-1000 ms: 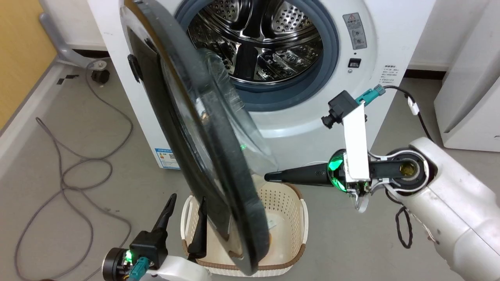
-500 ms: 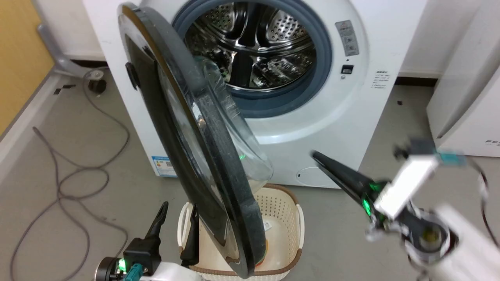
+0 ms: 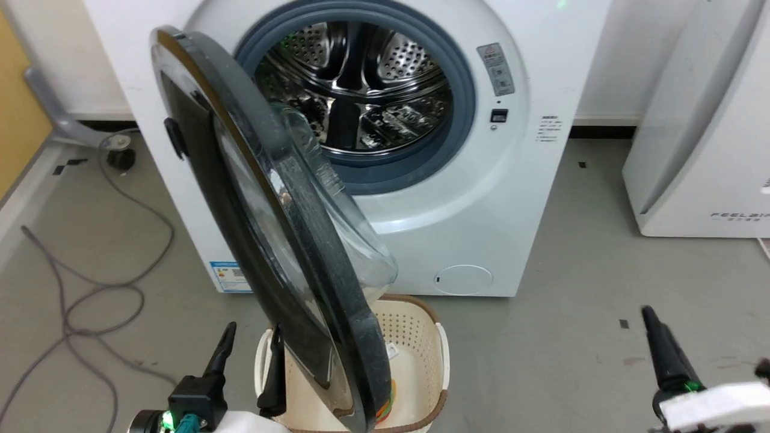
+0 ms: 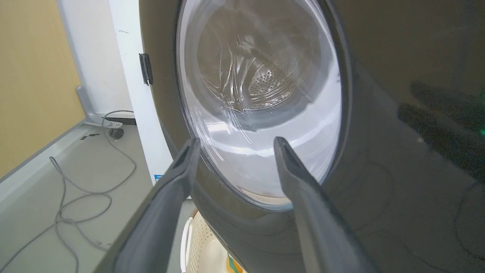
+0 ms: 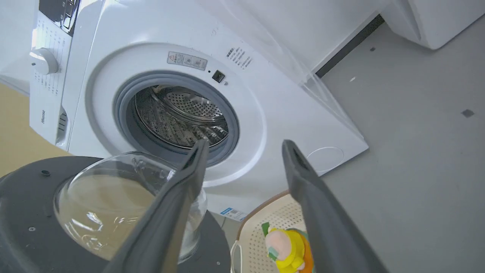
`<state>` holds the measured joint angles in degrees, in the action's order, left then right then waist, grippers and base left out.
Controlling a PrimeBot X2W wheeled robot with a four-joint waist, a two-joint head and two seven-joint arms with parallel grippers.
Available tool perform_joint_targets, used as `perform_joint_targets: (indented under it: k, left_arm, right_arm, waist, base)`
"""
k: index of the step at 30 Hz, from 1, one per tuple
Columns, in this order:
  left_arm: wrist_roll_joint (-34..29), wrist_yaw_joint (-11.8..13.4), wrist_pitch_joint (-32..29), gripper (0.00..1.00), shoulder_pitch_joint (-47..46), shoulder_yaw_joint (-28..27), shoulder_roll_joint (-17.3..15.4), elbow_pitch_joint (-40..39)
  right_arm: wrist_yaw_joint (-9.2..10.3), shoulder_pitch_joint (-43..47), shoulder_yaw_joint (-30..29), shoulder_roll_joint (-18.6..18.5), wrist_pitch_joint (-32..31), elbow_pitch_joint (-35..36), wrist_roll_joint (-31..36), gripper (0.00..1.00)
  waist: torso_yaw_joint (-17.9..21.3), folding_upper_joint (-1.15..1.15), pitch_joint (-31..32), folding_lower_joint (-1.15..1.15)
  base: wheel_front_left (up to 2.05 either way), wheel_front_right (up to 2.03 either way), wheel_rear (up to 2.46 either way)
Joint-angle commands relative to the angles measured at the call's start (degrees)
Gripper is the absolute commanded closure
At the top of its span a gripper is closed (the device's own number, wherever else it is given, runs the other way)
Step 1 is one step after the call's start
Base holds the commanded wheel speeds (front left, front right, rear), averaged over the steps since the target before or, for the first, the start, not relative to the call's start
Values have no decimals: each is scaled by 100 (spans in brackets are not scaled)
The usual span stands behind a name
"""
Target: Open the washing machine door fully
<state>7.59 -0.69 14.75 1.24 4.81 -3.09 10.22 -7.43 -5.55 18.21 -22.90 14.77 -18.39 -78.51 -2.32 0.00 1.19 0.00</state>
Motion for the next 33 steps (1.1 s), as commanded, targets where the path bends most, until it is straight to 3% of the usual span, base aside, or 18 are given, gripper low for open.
perform_joint_targets:
  k: [1, 5, 9, 16, 20, 29, 30, 31, 33]
  left_arm:
    - [-8, -21, 25, 0, 52, -23, -25, 4]
    - [2, -27, 25, 0, 42, -111, -21, 13]
    - [12, -25, 25, 0, 11, -176, -14, 15]
    - [4, -26, 25, 0, -8, -268, -5, 27]
    - [-14, -28, 25, 0, -10, -295, 0, 49]
    - [-37, -132, 25, 0, -26, -245, 4, 125]
    - [-41, -147, 25, 74, -30, -244, 4, 126]
    - [-40, -162, 25, 100, -28, -244, 5, 127]
    - [-29, -187, 25, 100, -20, -248, 6, 138]
  right_arm:
    - [-6, 150, -205, 220, 19, -8, 337, 0]
    - [-6, 567, -1643, 1019, 21, 182, 2401, 0]
    - [-6, 893, -2708, 1729, 22, 974, 4612, 0]
    - [-6, 1312, -2615, 1993, -122, 2044, 7031, 0]
    - [-6, 1487, -2361, 2000, -311, 2246, 7325, 0]
    - [-6, 1598, -2310, 2001, -440, 2190, 7037, 0]
    - [-6, 1593, -2312, 2001, -437, 2176, 7022, 0]
    - [-6, 1589, -2312, 2001, -435, 2163, 7016, 0]
    - [-6, 1585, -2313, 2002, -430, 2141, 7006, 0]
  waist:
    - [11, 0, 13, 0]
    - [36, 0, 12, 0]
    - [39, 0, -7, 0]
    - [30, 0, -51, 0]
    - [19, 0, -64, 0]
    - [-11, 0, -83, 0]
    - [-11, 0, -82, 0]
    - [-10, 0, -80, 0]
    - [-7, 0, -73, 0]
  base:
    - [0, 0, 0]
    - [0, 0, 0]
    - [0, 0, 0]
    - [0, 0, 0]
    - [0, 0, 0]
    - [0, 0, 0]
    - [0, 0, 0]
    - [0, 0, 0]
    - [0, 0, 0]
